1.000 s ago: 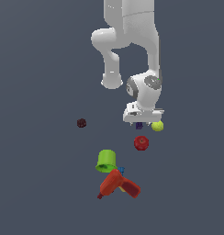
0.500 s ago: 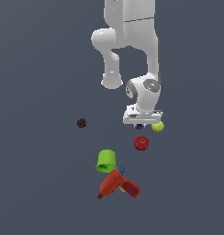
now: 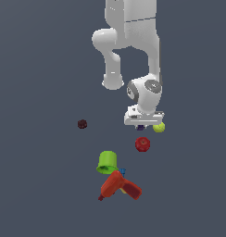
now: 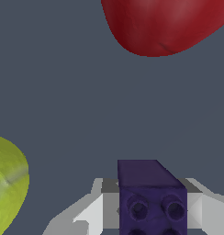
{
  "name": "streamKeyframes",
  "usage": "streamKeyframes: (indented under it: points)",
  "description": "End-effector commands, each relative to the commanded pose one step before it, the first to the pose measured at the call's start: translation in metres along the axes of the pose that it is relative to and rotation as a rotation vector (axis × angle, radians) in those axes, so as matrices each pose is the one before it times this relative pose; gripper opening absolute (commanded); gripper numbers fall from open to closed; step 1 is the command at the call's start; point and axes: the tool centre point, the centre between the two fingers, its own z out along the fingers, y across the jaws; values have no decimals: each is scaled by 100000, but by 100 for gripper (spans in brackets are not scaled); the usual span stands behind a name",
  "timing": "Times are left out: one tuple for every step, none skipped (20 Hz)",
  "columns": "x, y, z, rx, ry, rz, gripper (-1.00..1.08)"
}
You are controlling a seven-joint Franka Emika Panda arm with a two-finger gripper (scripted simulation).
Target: Pick up a designated object from a clutter of objects.
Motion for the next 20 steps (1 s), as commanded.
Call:
streamKeyframes:
  points:
    - [104,89,-194,1,41,24,-100]
    - [83,78,-172,0,0,0,-100]
    - [107,100,-221,0,0,0,-100]
    - [130,122,-269,0,0,0,-100]
    - [150,132,-297,-15,-40,-24,-100]
    - [175,164,-364,0,0,0,-100]
    - [198,185,-411,0,0,0,-100]
    - [218,194,-438,-1,-43,-23,-100]
    - [242,224,-504,0,0,0,-100]
    - [263,243,-549,0,0,0,-100]
    - [284,249,-569,18,-60,-29,-100]
    - [306,280,-639,0,0,0,-100]
    - [327,287,-661,29,-57,-26,-100]
    - [348,315,-727,0,0,0,-100]
    - [370,321,-743,53,-75,-34,-100]
    - [390,350,-816,0,0,0,-100]
    - [413,361,-841,42,-50,-23,-100]
    - [432,376,-878,42,-50,-22,-100]
    - [434,385,-905,0,0,0,-100]
    - [438,379,-883,41,-51,-22,-100]
